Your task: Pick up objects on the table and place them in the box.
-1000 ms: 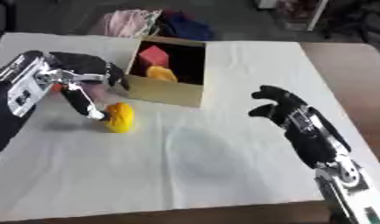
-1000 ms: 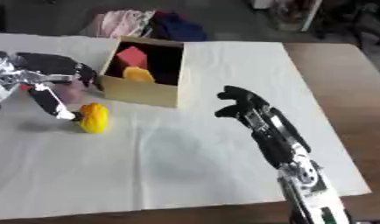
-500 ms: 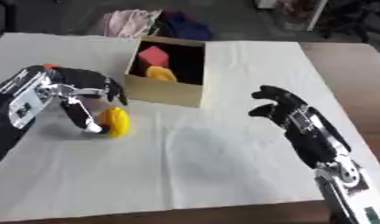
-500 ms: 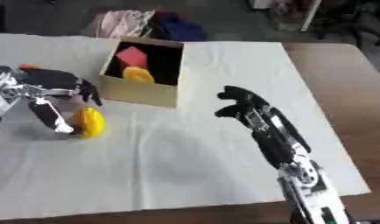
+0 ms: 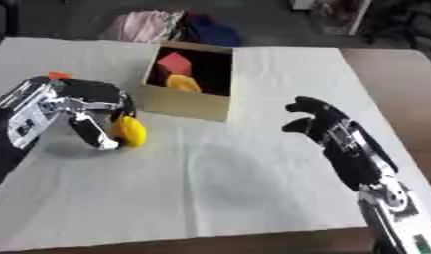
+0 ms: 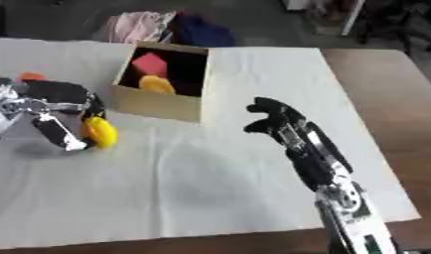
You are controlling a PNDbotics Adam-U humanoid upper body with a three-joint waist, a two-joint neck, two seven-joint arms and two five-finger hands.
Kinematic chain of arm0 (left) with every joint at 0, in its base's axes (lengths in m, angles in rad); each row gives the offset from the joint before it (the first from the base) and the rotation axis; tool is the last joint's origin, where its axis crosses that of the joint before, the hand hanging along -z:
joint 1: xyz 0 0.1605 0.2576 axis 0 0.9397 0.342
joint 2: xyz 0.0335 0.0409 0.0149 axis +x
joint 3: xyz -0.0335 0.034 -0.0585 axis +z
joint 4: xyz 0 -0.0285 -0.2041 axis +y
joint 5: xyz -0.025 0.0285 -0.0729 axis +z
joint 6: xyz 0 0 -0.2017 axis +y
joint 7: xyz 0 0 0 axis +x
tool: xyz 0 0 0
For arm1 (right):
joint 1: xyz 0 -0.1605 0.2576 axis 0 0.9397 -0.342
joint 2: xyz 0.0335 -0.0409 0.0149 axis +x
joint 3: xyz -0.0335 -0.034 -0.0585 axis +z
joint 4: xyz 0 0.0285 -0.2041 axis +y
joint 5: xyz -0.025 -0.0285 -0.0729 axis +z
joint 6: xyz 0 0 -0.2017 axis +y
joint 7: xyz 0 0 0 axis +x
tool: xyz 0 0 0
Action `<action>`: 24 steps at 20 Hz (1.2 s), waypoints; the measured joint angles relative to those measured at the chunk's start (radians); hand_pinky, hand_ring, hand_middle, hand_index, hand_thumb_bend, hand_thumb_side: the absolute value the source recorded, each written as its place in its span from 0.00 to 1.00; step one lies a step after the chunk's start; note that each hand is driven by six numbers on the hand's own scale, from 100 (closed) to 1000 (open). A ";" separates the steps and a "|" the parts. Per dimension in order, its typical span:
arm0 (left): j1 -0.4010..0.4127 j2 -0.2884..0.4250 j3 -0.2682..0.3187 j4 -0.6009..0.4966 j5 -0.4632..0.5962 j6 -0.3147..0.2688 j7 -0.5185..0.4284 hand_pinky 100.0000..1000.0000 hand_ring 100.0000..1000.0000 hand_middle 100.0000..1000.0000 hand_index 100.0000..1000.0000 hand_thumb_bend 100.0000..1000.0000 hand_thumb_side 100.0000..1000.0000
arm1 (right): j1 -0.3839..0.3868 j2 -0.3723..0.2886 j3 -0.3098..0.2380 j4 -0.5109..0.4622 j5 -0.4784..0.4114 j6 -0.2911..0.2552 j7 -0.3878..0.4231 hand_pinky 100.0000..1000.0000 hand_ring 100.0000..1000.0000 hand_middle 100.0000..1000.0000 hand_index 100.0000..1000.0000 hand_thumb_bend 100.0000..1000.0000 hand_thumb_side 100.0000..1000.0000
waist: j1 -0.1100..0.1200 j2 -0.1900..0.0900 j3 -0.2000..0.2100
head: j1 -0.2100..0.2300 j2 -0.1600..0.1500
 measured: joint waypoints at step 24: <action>-0.283 -0.336 0.246 0.339 -0.506 -0.046 0.362 0.71 0.58 0.62 0.75 0.28 0.17 | -0.001 0.018 0.023 0.006 -0.009 0.011 0.022 0.80 0.66 0.78 0.87 0.00 0.78 | -0.003 0.000 -0.045 | 0.039 0.001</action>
